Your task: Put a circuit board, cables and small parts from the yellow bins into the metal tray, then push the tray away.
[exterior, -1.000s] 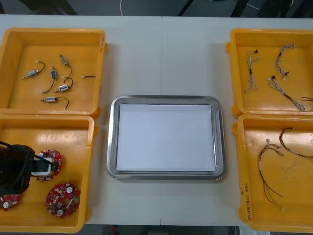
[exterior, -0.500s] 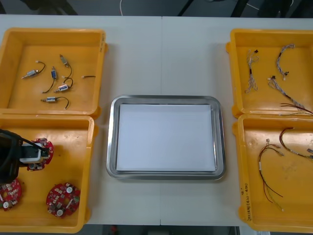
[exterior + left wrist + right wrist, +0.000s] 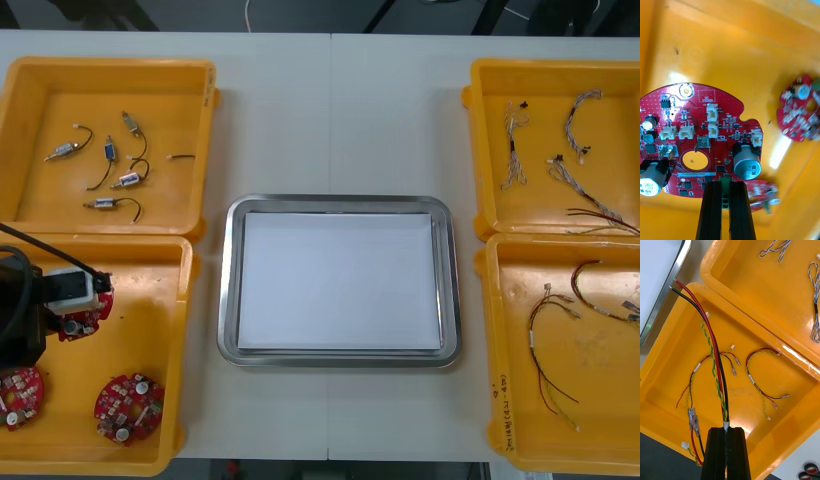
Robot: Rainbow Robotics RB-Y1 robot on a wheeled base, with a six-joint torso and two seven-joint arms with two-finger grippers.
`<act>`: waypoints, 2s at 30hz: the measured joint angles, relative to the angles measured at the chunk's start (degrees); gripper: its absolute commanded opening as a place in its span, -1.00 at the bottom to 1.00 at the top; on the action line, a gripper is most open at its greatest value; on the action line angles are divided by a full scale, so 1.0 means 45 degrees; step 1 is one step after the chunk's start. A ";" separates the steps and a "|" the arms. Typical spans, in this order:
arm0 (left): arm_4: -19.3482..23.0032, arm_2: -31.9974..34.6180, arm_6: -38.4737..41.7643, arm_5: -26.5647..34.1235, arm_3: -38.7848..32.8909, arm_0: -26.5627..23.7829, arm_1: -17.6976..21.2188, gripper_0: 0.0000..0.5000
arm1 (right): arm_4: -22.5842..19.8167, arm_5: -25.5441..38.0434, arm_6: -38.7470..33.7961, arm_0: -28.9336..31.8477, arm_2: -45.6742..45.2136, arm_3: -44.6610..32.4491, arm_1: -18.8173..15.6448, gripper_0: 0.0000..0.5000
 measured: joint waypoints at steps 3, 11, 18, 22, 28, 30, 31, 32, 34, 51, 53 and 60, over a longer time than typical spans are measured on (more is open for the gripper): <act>-0.0117 0.0116 0.2601 0.0734 -0.0590 -0.0031 -0.0152 -1.00 | 0.0001 0.0127 0.0000 -0.0126 0.0069 -0.0019 0.0000 -1.00; -0.0204 0.0148 0.3507 0.2876 -0.1583 -0.0803 -0.0834 -1.00 | 0.0331 0.0221 0.0000 -0.0287 0.0307 -0.0279 0.0000 -1.00; -0.0042 0.0074 0.3510 0.4306 -0.1857 -0.2247 -0.1705 -1.00 | 0.0485 0.0223 0.0000 -0.0289 0.0330 -0.0349 0.0000 -1.00; -0.0040 -0.0539 0.3524 0.4513 -0.1860 -0.3283 -0.1972 -1.00 | 0.0613 0.0223 0.0001 -0.0292 0.0369 -0.0432 0.0000 -1.00; -0.0082 -0.2015 0.4503 0.4794 -0.1862 -0.4897 -0.2314 -1.00 | 0.0614 0.0223 0.0002 -0.0301 0.0410 -0.0440 -0.0001 -1.00; -0.0152 -0.2507 0.5449 0.4894 -0.1862 -0.5406 -0.2469 -1.00 | 0.0613 0.0223 0.0003 -0.0303 0.0411 -0.0441 -0.0001 -1.00; -0.0207 -0.2778 0.6002 0.4953 -0.1862 -0.5677 -0.2555 -1.00 | 0.0612 0.0223 0.0003 -0.0304 0.0411 -0.0441 -0.0001 -1.00; -0.0269 -0.3070 0.6566 0.4994 -0.1862 -0.5959 -0.2647 -1.00 | 0.0609 0.0223 0.0003 -0.0307 0.0411 -0.0442 -0.0001 -1.00; -0.0393 -0.3664 0.7550 0.5051 -0.1859 -0.6500 -0.2829 -1.00 | 0.0607 0.0224 0.0003 -0.0311 0.0411 -0.0443 -0.0001 -1.00; -0.1417 -0.7269 0.8569 0.5576 -0.0660 -0.9845 -0.5219 -1.00 | 0.0594 0.0224 0.0003 -0.0332 0.0454 -0.0445 -0.0001 -1.00; -0.1662 -0.7700 0.9032 0.5583 -0.0443 -1.0145 -0.5504 -1.00 | 0.0594 0.0224 0.0003 -0.0335 0.0475 -0.0446 -0.0001 -1.00; -0.2463 -0.9204 1.1582 0.5591 0.0311 -1.1031 -0.6427 -1.00 | 0.0594 0.0224 0.0003 -0.0341 0.0476 -0.0446 -0.0001 -1.00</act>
